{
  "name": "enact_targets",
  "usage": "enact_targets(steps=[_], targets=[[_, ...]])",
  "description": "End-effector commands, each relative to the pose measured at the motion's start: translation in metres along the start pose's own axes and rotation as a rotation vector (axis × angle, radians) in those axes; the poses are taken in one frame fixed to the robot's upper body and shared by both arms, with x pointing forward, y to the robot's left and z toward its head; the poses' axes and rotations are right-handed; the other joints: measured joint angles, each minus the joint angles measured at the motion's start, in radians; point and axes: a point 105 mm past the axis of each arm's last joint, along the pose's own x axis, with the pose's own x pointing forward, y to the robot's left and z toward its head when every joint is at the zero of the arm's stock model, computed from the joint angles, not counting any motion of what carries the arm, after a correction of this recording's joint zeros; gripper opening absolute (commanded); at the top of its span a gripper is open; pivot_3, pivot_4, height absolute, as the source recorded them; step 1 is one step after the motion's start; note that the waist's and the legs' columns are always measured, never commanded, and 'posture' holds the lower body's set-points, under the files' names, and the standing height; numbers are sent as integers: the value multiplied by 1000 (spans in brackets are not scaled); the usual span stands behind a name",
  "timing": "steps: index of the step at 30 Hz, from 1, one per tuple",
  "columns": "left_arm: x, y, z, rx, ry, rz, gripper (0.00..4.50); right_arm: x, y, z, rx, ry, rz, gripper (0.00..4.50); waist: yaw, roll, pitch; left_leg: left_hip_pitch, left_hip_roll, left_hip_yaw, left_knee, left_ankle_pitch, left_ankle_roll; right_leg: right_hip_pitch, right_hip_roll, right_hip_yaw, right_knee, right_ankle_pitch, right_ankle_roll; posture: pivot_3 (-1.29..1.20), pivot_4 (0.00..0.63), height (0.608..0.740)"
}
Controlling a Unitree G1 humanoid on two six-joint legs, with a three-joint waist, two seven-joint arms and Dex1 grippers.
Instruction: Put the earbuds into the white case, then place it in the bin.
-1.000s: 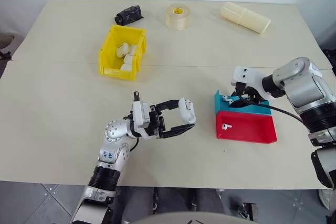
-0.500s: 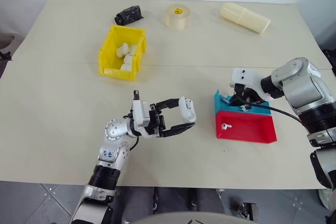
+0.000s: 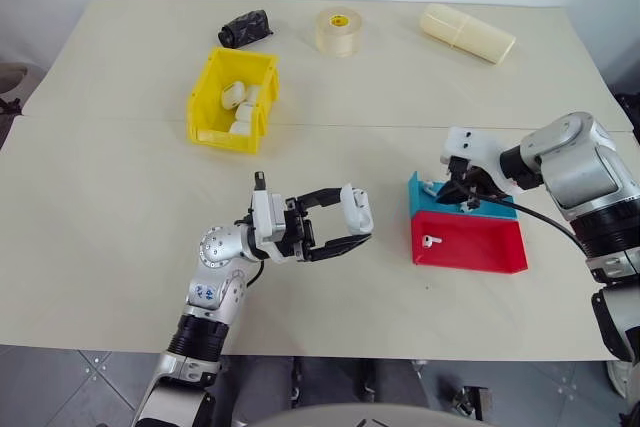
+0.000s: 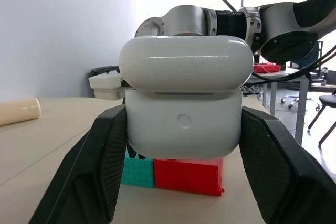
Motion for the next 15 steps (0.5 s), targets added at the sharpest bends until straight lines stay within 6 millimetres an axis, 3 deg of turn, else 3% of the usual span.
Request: enact_targets(steps=[1,8,15], targets=[[5,-1,11,39,-28,-25,2782,-9,-4,2,13,-23,-49,1275,1,0,0,0,0,0,0,0,0,0,0,0,0,0,0,0,150,740],[5,0,11,39,-27,-29,2782,-4,-2,17,75,-82,-55,3624,-1,0,0,0,0,0,0,0,0,0,0,0,0,0,0,0,150,740],[5,0,11,39,-26,-30,2782,3,1,24,115,-106,-68,3624,1,0,0,0,0,0,0,0,0,0,0,0,0,0,0,0,150,740]])
